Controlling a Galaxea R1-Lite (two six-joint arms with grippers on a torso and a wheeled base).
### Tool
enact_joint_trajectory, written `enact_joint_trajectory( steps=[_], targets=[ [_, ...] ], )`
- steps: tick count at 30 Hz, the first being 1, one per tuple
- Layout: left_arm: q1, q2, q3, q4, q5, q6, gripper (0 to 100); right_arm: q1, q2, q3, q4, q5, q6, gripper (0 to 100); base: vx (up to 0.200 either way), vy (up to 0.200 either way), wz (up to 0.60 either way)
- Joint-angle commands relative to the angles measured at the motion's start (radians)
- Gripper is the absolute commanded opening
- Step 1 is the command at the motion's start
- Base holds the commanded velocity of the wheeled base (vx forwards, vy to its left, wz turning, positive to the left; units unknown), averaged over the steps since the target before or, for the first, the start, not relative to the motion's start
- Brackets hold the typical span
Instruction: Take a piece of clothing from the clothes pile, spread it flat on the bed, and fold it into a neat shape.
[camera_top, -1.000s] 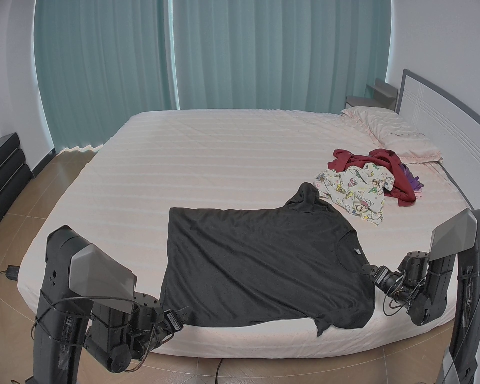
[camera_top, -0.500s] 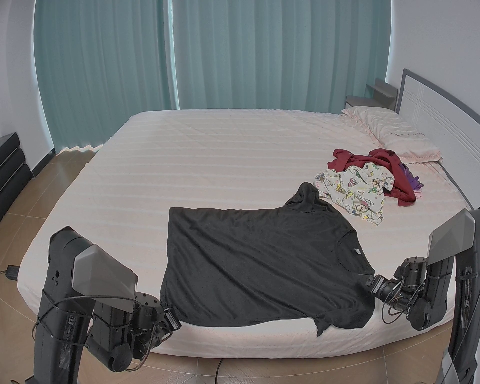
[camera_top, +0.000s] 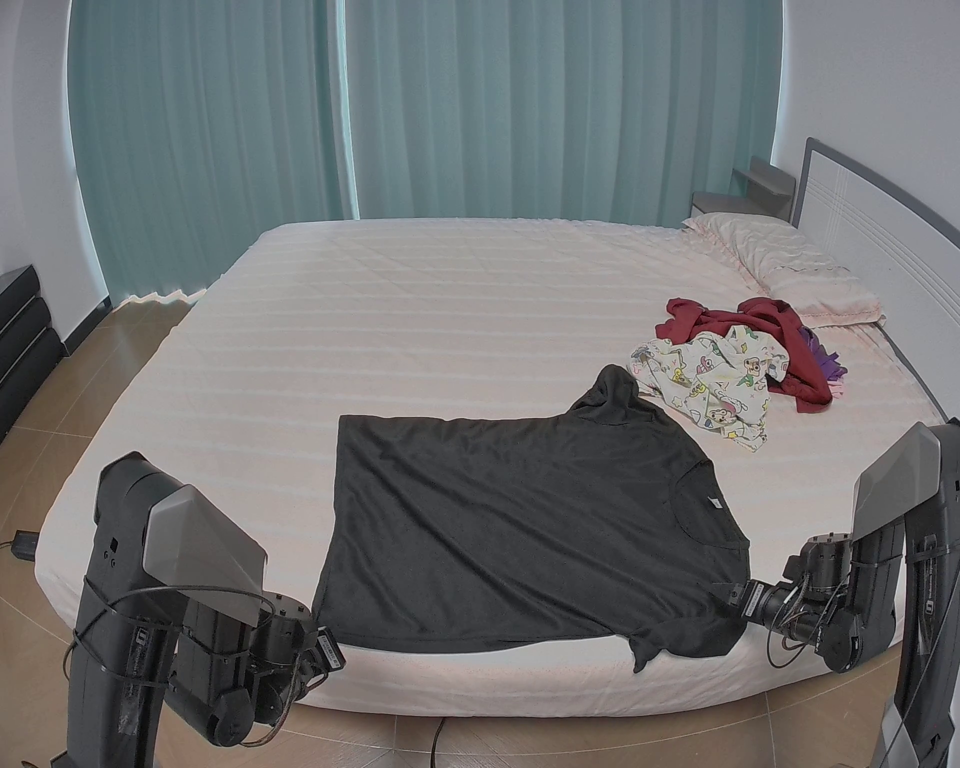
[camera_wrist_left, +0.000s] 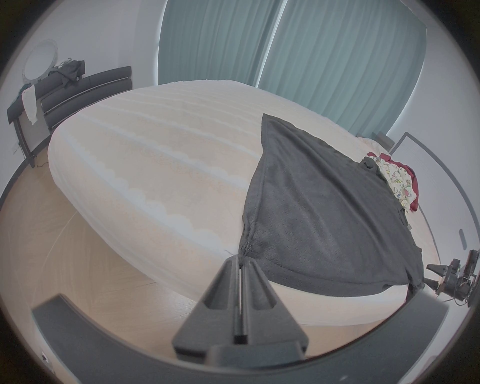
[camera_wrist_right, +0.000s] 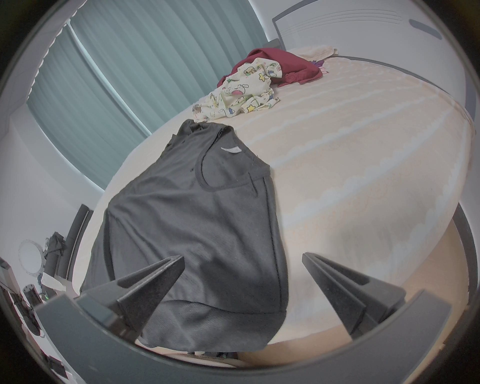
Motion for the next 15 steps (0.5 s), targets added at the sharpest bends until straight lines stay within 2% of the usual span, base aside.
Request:
enact_joint_trajectory(
  steps=[1,6,11,12,15],
  targets=[
    [0.009,0.006,0.036,-0.017,-0.001,0.013,0,-0.007,0.040,-0.008,-0.011,0.002,-0.008,100,0.000,0.000,0.00],
    [0.013,0.012,0.040,-0.017,-0.001,0.033,0,-0.012,0.048,-0.037,-0.011,0.005,-0.005,100,0.000,0.000,0.00],
    [0.053,0.020,0.045,-0.017,-0.024,0.062,0,-0.010,0.086,-0.114,-0.011,0.013,-0.003,100,0.000,0.000,0.00],
    [0.053,0.020,0.047,-0.017,-0.027,0.062,0,-0.009,0.085,-0.123,-0.011,0.013,-0.001,0,0.000,0.000,0.00],
    [0.053,0.020,0.047,-0.017,-0.028,0.062,0,-0.009,0.085,-0.137,-0.011,0.013,-0.001,0,0.000,0.000,0.00]
  ],
)
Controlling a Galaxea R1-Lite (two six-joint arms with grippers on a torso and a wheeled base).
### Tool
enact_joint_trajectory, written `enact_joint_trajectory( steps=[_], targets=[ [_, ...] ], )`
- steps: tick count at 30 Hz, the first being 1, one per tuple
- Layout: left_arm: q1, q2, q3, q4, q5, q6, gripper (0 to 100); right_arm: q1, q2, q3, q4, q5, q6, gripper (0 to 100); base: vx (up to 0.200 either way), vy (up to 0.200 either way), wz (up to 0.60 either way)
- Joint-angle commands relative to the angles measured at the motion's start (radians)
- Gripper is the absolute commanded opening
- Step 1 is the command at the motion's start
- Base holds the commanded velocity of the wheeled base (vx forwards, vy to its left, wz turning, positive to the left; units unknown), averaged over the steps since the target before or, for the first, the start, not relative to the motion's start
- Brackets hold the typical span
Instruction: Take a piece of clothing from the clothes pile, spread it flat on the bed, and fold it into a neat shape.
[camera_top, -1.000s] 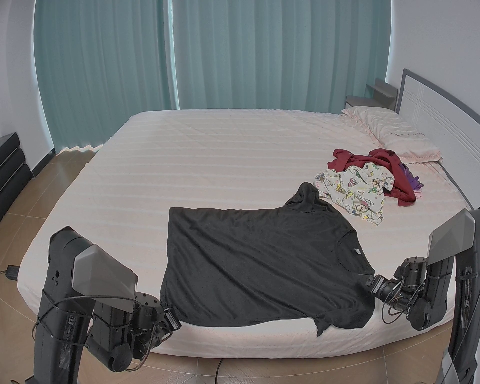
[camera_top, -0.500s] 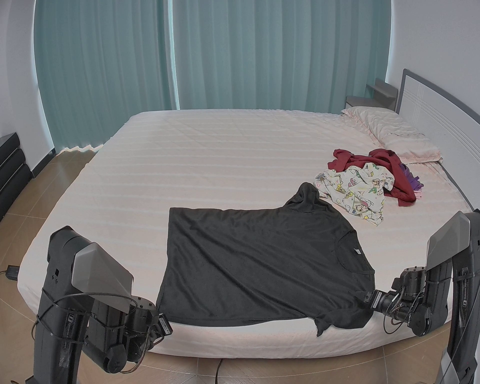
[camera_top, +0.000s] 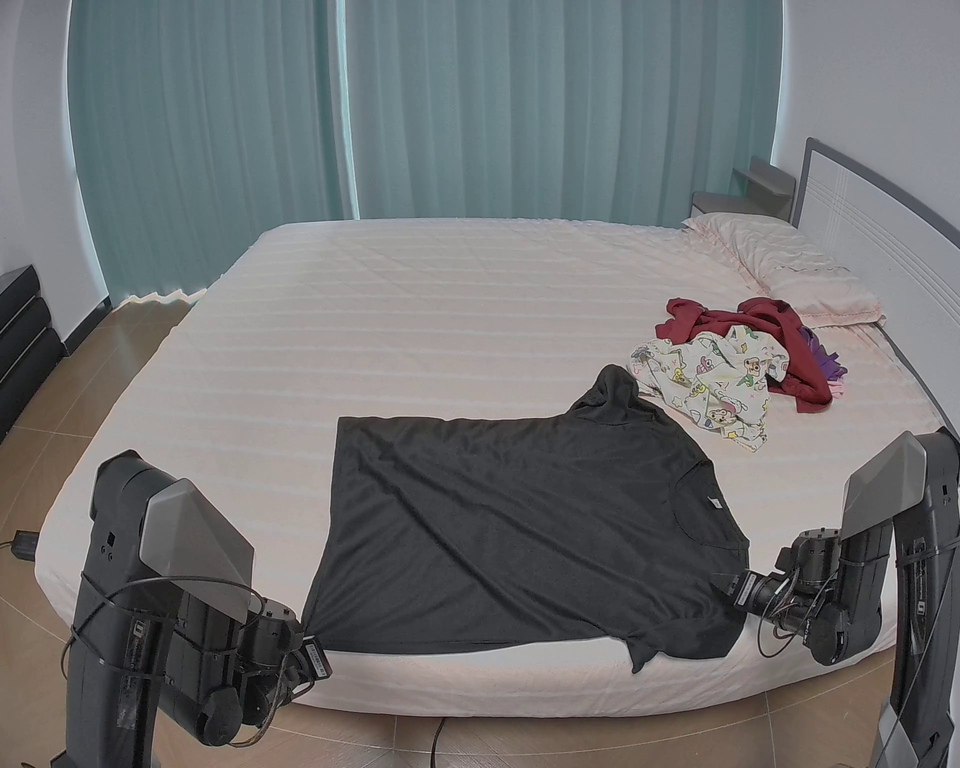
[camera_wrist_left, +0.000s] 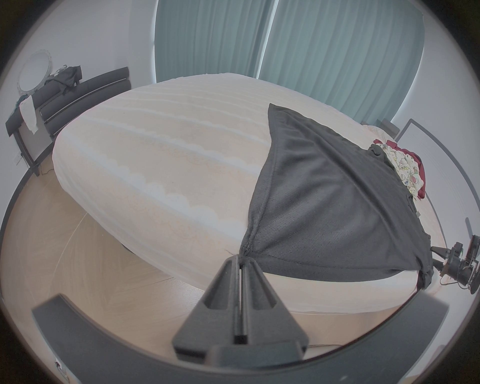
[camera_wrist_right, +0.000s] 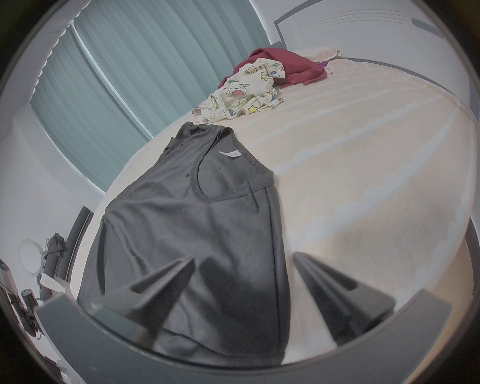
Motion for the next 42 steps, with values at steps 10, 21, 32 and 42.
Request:
enact_joint_trajectory(
  steps=[10,21,32,42],
  targets=[
    [0.014,0.008,0.002,-0.017,-0.056,0.000,0,-0.024,0.009,-0.214,-0.010,-0.007,0.160,0,0.000,0.000,0.00],
    [0.014,0.008,0.003,-0.017,-0.063,0.002,0,-0.017,0.053,-0.323,-0.010,-0.022,0.211,0,0.000,0.000,0.00],
    [0.014,0.007,0.003,-0.017,-0.068,0.002,0,-0.021,0.024,-0.270,-0.010,-0.081,0.180,100,0.000,0.000,0.00],
    [0.014,0.007,0.003,-0.017,-0.082,0.002,0,-0.086,-0.083,-0.035,-0.010,0.192,0.152,100,0.000,0.000,0.00]
  ],
)
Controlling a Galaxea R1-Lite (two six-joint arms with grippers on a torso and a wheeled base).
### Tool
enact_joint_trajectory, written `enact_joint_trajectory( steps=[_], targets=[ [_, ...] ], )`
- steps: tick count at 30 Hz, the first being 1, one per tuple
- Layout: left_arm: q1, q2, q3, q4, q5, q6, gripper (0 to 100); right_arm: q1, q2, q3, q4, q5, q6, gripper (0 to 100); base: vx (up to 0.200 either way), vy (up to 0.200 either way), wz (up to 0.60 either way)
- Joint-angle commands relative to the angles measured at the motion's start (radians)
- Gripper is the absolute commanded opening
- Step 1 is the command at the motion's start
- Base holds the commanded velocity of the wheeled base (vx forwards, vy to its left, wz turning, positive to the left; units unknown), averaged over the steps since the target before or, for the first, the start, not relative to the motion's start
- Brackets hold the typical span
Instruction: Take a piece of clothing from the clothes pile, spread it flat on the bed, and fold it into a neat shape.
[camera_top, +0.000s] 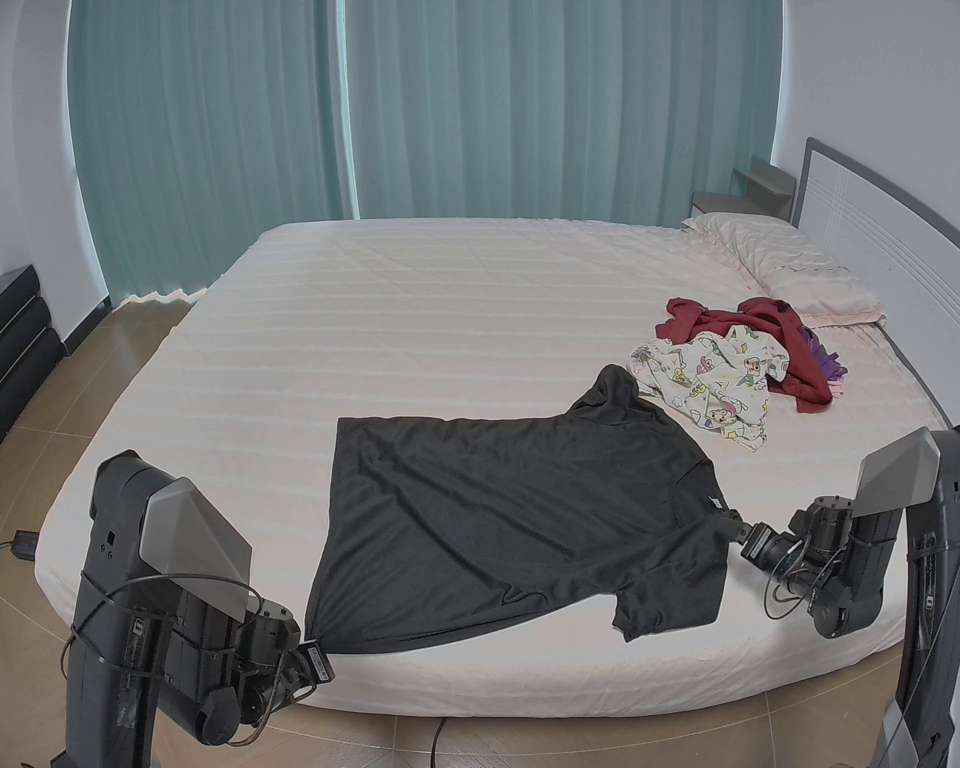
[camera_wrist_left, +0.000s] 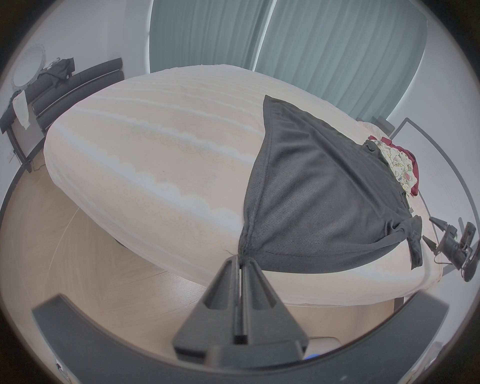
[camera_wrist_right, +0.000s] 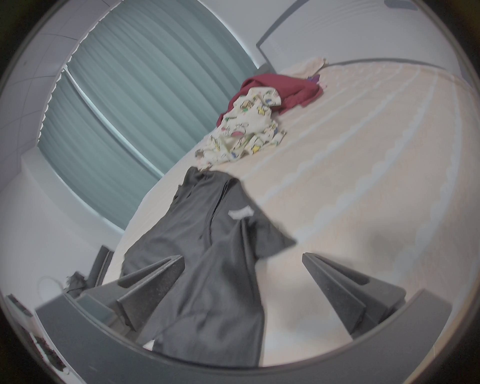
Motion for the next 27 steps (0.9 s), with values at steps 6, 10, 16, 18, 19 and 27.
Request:
enact_joint_trajectory(
  steps=[6,10,16,18,19,27],
  targets=[
    [0.000,0.001,0.000,-0.018,-0.001,0.000,0,0.004,-0.008,0.156,-0.010,0.128,-0.125,100,0.000,0.000,0.00],
    [0.000,0.001,0.000,-0.018,-0.003,0.000,0,0.047,0.014,0.157,-0.010,0.126,-0.136,100,0.000,0.000,0.00],
    [-0.001,0.001,0.000,-0.018,-0.003,0.000,0,0.089,0.044,0.125,-0.010,0.080,-0.139,100,0.000,0.000,0.00],
    [-0.003,0.001,0.000,-0.018,-0.001,0.000,0,0.099,0.048,0.122,-0.005,0.068,-0.143,100,0.000,0.000,0.00],
    [-0.003,0.001,0.000,-0.018,-0.003,0.000,0,0.105,0.046,0.118,0.003,0.065,-0.143,100,0.000,0.000,0.00],
    [-0.004,0.001,0.000,-0.018,-0.003,0.000,0,0.102,0.023,0.052,-0.010,0.033,-0.131,0,0.000,0.000,0.00]
  ],
)
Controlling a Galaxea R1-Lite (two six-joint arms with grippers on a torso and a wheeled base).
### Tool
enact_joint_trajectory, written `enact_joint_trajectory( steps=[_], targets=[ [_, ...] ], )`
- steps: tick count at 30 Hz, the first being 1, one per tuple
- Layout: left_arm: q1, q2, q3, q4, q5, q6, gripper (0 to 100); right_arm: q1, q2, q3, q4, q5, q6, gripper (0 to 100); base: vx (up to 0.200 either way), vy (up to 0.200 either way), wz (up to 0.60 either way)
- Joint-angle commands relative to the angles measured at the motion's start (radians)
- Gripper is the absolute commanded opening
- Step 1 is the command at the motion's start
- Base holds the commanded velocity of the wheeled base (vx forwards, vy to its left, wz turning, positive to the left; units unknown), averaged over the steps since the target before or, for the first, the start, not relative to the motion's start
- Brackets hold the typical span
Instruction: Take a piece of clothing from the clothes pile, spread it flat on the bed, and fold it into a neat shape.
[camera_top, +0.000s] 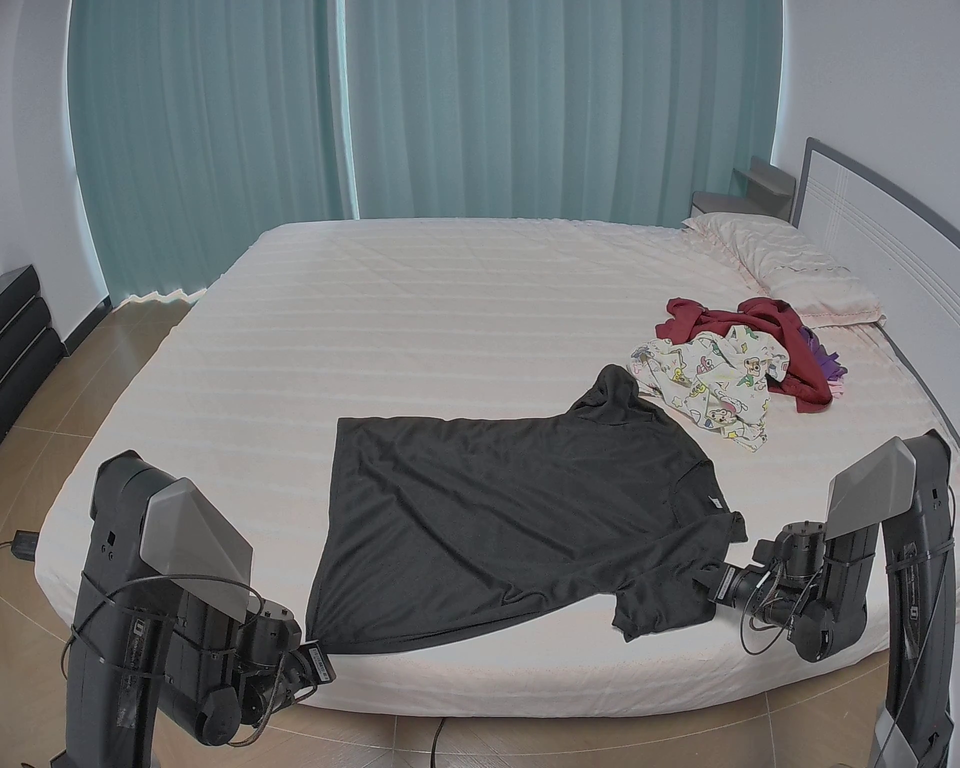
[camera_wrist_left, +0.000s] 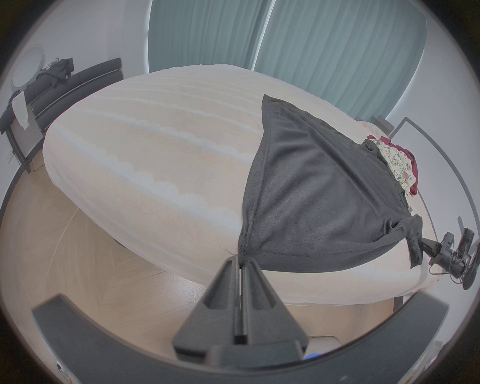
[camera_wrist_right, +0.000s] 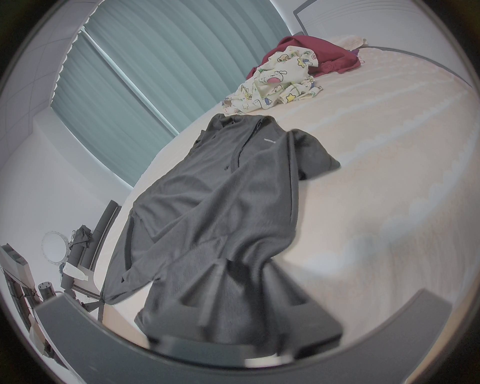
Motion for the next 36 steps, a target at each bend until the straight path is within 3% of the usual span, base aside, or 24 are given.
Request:
enact_joint_trajectory(
  steps=[1,6,9,16,17,20,22,23,25,27,32,36],
  targets=[
    [0.000,0.001,0.000,-0.018,0.001,0.000,0,-0.012,-0.028,-0.038,-0.011,-0.030,0.005,0,0.000,0.000,0.00],
    [0.000,0.001,0.000,-0.018,0.001,0.000,0,-0.013,-0.039,-0.098,-0.011,-0.088,0.017,0,0.000,0.000,0.00],
    [-0.001,0.001,-0.002,-0.018,0.001,0.000,0,-0.010,-0.037,-0.141,-0.011,-0.125,0.088,0,0.000,0.000,0.00],
    [-0.001,0.001,-0.002,-0.018,0.001,0.000,0,-0.007,-0.025,-0.161,-0.011,-0.122,0.129,0,0.000,0.000,0.00],
    [-0.001,0.001,-0.002,-0.018,0.001,0.000,0,-0.007,-0.030,-0.155,-0.011,-0.120,0.132,100,0.000,0.000,0.00],
    [-0.001,0.001,0.000,-0.018,0.001,0.000,0,-0.009,-0.050,-0.116,-0.011,-0.111,0.138,100,0.000,0.000,0.00],
    [-0.001,0.001,-0.002,-0.018,0.001,0.000,0,-0.024,-0.083,-0.047,-0.011,-0.036,0.124,100,0.000,0.000,0.00],
    [-0.001,0.001,0.000,-0.018,0.001,0.000,0,-0.024,-0.083,-0.047,-0.011,-0.036,0.124,100,0.000,0.000,0.00],
    [-0.001,0.001,0.000,-0.018,0.001,0.000,0,-0.075,-0.105,0.013,-0.011,0.081,0.078,100,0.000,0.000,0.00],
    [-0.001,0.001,0.000,-0.018,0.001,0.000,0,-0.105,-0.099,0.030,-0.011,0.125,0.016,100,0.000,0.000,0.00],
    [-0.001,0.001,0.000,-0.018,0.001,0.000,0,-0.153,-0.093,0.069,-0.011,0.208,-0.095,100,0.000,0.000,0.00],
    [-0.001,0.001,0.000,-0.018,0.001,0.000,0,-0.147,-0.079,0.085,-0.011,0.213,-0.121,100,0.000,0.000,0.00]
  ],
)
